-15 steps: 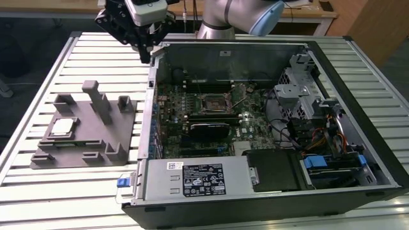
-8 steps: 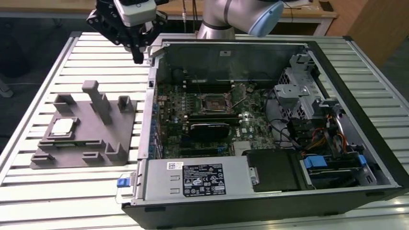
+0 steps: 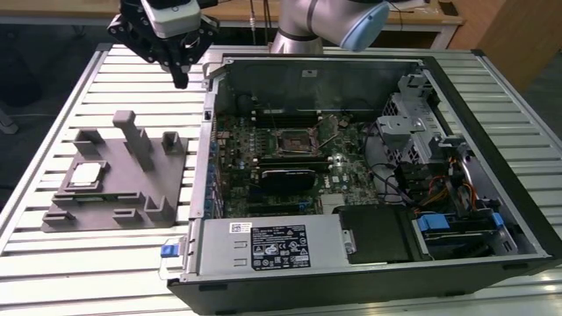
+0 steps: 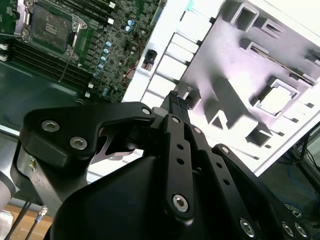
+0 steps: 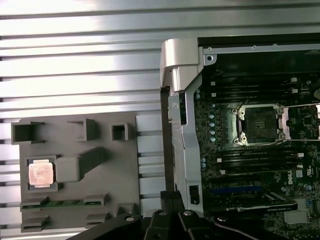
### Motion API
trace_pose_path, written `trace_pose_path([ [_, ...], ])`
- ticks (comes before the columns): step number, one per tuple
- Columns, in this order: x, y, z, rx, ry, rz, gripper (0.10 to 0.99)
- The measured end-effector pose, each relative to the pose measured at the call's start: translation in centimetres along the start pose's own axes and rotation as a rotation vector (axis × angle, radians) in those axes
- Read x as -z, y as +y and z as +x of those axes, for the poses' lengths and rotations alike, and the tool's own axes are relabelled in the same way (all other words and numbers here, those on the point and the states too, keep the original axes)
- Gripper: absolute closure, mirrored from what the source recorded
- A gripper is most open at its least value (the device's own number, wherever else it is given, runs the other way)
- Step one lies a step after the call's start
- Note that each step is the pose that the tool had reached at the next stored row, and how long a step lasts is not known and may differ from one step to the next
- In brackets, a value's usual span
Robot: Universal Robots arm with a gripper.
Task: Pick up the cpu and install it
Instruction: 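Reach for the cpu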
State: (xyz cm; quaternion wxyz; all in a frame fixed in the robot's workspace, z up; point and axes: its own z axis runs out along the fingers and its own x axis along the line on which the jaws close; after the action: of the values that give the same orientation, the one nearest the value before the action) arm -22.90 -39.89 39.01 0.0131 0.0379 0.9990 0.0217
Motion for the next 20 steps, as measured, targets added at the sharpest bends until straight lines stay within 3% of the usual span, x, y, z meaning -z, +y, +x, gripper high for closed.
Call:
trace_pose_path([
  [20,-0.22,-0.26,3.25,0.000,-0.0001,0.000,0.980],
])
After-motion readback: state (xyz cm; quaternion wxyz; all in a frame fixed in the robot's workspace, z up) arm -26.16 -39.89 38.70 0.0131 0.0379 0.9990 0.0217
